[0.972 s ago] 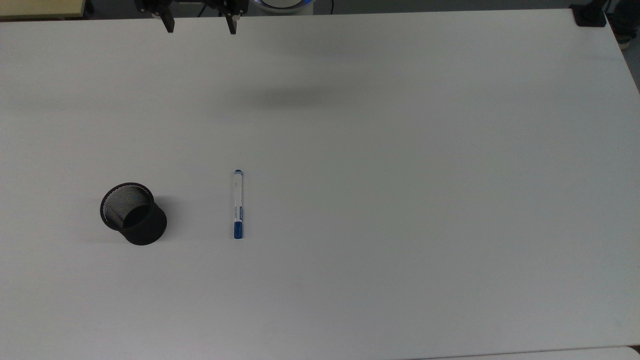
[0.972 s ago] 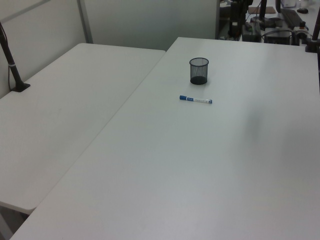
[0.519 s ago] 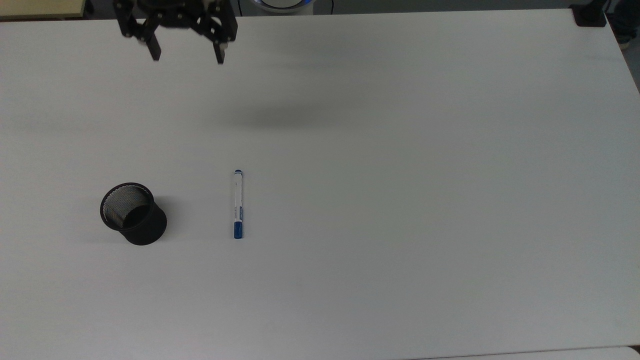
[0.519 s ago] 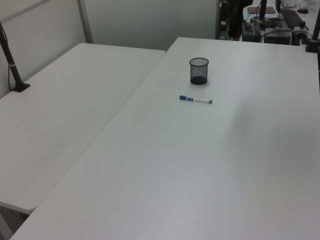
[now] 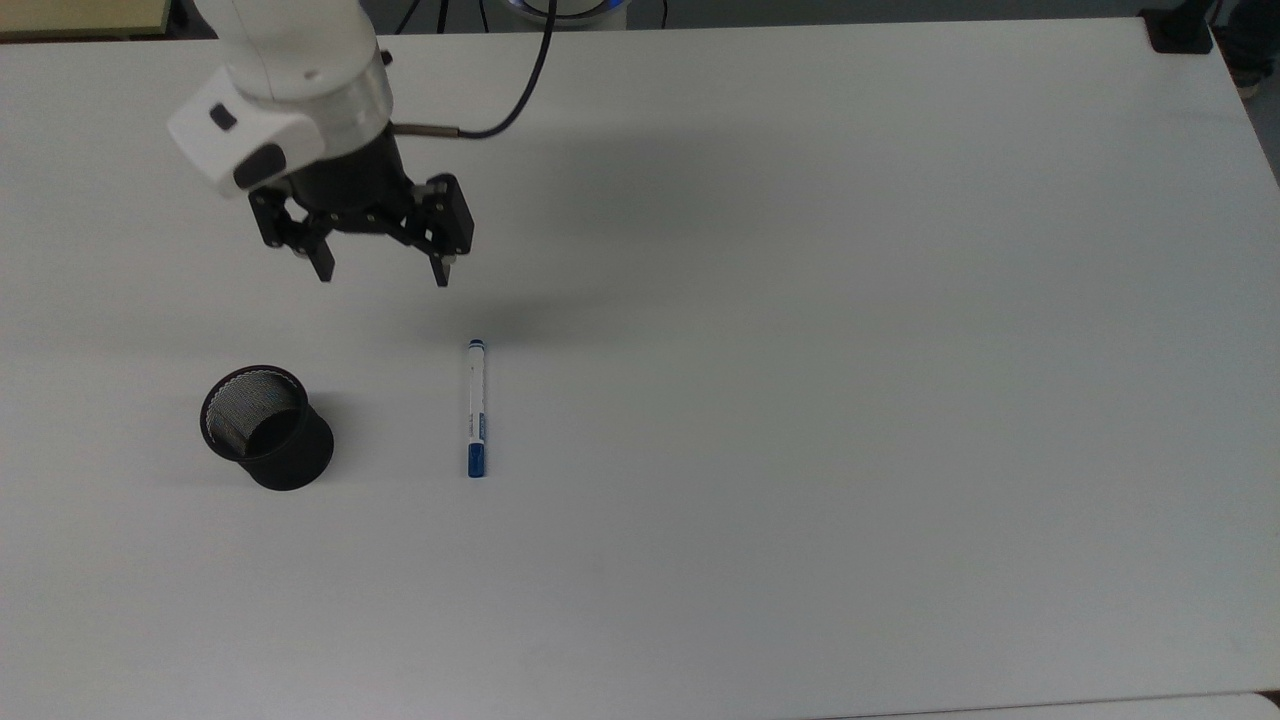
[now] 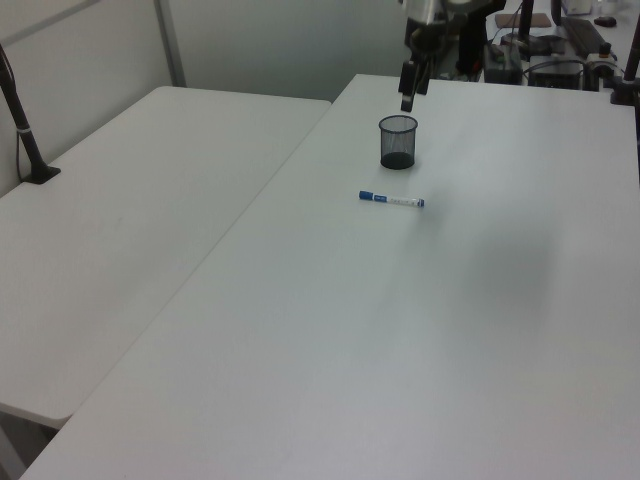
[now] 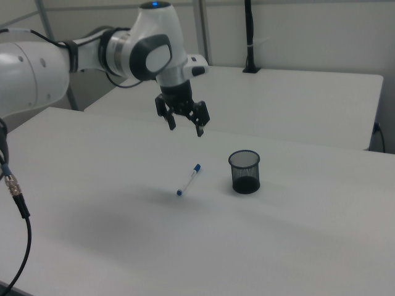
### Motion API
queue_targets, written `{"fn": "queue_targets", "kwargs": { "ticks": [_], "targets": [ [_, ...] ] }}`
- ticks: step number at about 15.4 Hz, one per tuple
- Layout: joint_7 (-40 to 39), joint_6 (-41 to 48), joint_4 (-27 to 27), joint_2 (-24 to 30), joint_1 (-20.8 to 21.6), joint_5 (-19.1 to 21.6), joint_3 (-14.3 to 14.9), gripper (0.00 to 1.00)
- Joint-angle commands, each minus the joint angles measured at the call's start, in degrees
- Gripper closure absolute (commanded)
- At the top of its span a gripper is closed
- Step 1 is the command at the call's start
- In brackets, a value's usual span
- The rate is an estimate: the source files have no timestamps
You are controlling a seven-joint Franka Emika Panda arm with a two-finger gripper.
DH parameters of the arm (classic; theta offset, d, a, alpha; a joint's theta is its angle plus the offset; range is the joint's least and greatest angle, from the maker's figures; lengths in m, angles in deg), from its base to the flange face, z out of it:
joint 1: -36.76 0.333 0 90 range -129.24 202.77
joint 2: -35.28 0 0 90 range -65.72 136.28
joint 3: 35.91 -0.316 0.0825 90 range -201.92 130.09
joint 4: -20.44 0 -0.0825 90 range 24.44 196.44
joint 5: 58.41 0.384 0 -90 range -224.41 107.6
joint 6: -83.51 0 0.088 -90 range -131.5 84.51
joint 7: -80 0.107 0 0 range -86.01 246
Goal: Insert the marker
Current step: 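Move the open gripper down over the blue-capped white marker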
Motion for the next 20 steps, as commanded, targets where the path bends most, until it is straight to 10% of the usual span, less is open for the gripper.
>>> {"fn": "queue_targets", "kwargs": {
  "ticks": [1,20],
  "targets": [
    [-2.66,-2.61,0.65,-3.37,1.53,1.21,0.14,0.04],
    [-2.22,-19.84,0.29,-15.78,3.73,-2.48,-0.03,0.30]
  ]
}}
